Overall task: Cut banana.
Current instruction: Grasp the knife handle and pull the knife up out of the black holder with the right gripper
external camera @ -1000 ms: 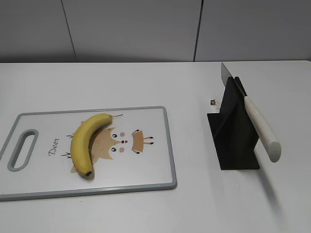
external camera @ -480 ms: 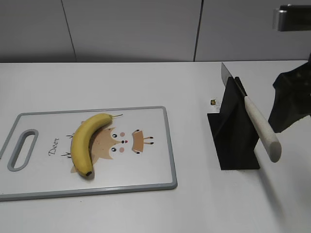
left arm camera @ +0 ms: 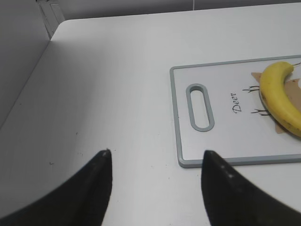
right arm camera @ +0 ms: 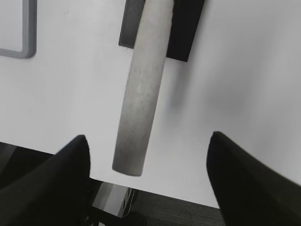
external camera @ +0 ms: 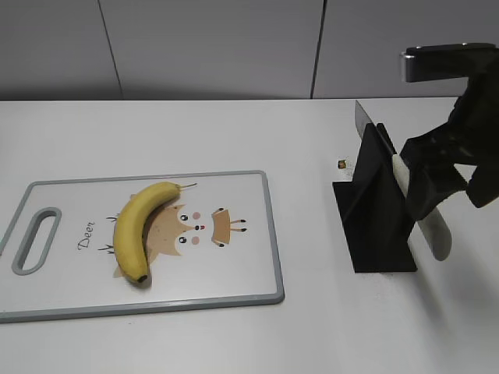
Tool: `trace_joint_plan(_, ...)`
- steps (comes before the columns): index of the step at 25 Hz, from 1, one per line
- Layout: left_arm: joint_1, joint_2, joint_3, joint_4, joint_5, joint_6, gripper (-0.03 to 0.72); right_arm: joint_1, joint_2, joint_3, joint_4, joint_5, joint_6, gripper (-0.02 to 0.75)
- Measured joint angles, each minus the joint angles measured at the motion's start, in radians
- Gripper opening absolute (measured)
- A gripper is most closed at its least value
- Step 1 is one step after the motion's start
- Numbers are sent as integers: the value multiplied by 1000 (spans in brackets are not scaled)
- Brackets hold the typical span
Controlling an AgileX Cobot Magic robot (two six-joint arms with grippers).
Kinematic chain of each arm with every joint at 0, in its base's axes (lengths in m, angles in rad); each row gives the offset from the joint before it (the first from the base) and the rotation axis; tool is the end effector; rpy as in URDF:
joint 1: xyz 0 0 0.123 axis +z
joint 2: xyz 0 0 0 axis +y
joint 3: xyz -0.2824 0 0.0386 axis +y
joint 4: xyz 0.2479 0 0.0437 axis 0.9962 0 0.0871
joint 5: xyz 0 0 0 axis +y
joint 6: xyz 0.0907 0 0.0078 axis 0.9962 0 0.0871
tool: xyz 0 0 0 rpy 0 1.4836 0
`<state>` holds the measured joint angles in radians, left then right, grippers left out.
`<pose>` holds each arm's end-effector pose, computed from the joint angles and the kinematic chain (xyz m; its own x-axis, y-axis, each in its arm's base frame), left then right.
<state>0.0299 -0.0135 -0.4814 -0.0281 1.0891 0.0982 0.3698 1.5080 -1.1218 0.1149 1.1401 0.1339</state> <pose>-0.0059 -0.0024 0.2697 -0.4841 0.0706 -0.8721 0.0332 0.9975 0.0623 0.2566 0.1096 0.2646 -0.9762 -0.1853 -0.1129 -0.1990 0.9719 0.1258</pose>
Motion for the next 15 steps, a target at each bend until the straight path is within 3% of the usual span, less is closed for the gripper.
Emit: trace_joint_plan(15, 0, 0, 0, 0, 0, 0, 589, 0, 164, -7, -19, -54, 73, 530)
